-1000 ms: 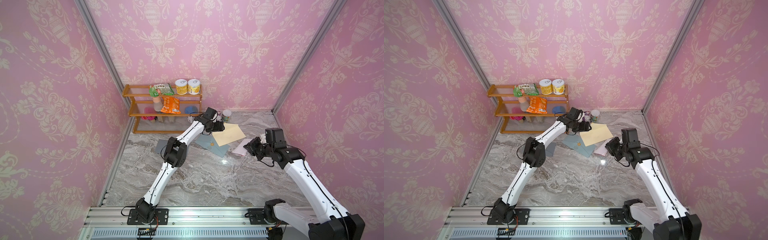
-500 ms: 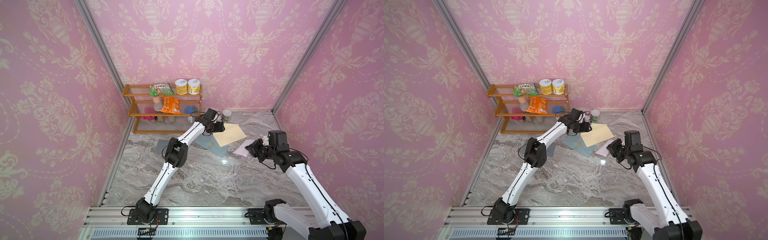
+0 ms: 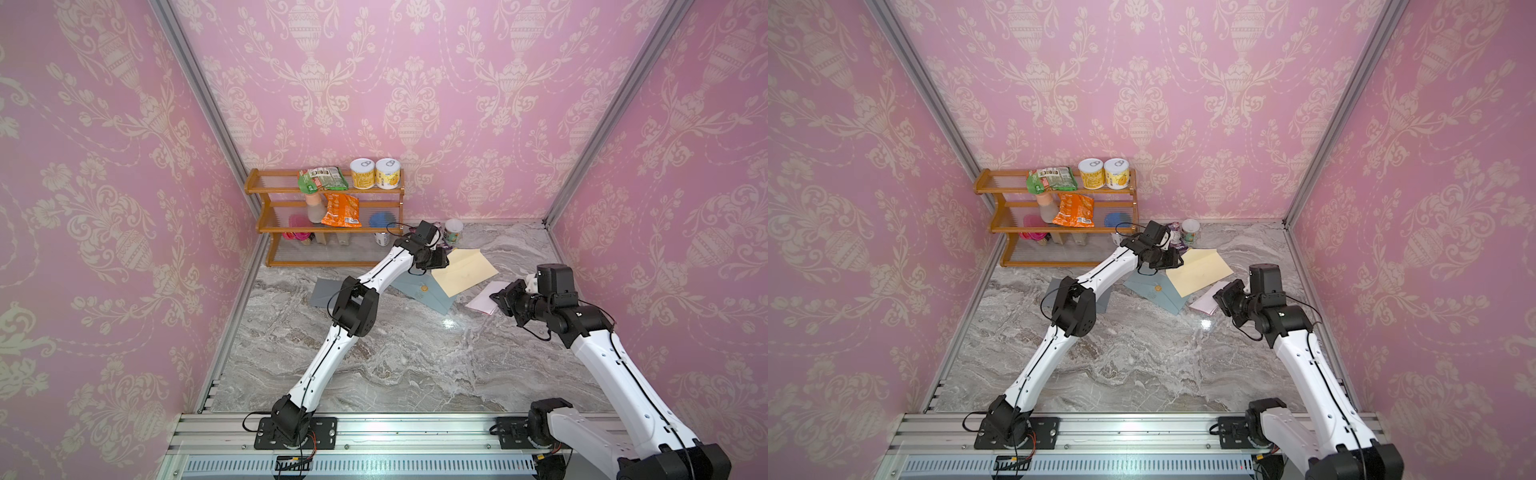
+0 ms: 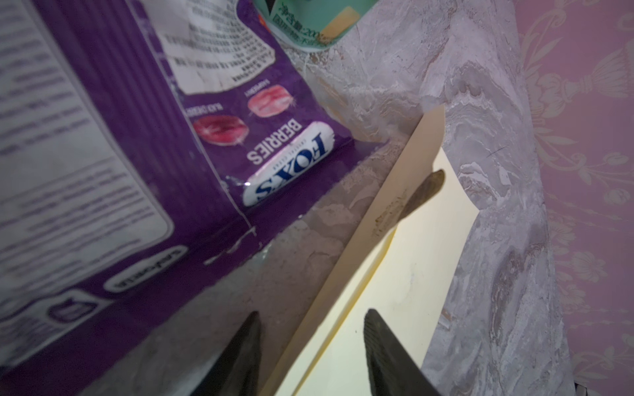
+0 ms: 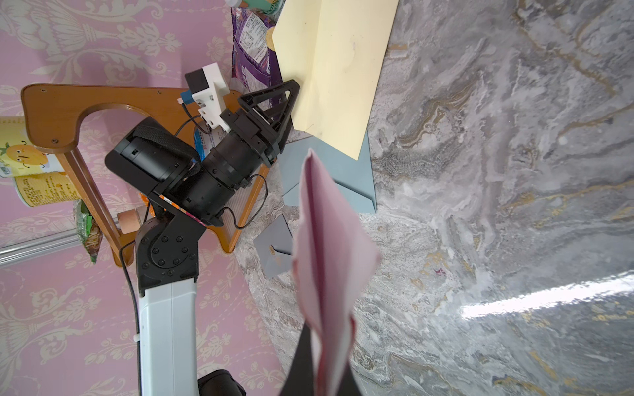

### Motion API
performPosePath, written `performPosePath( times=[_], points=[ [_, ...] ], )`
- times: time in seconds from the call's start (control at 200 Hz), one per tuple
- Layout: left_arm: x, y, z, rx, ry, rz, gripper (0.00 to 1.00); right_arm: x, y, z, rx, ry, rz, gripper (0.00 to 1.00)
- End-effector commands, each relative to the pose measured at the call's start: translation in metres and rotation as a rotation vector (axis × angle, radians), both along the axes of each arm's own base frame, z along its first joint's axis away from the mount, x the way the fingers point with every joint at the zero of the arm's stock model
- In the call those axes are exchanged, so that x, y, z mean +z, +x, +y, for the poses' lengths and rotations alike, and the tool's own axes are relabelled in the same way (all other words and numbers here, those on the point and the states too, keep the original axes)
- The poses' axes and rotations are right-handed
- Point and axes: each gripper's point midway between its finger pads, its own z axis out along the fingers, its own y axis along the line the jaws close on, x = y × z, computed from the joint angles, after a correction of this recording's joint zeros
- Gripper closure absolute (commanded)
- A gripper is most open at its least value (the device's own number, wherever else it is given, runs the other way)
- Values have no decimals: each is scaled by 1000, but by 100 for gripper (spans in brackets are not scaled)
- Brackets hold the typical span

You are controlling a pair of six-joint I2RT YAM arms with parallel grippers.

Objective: Fold the letter paper in half and place it into the envelope
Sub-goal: Pick up the envelope from the center of the board.

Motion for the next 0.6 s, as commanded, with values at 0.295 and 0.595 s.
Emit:
performPosePath(
  times=[0.295,0.595],
  points=[
    [-8,-20,-23,-77,-103,82,91,4,-6,-8,-34,19,-24,100],
    [32,-40,-34,-126,-196,105,100,4,-5,-11,-25,-11,-42,100]
  ],
)
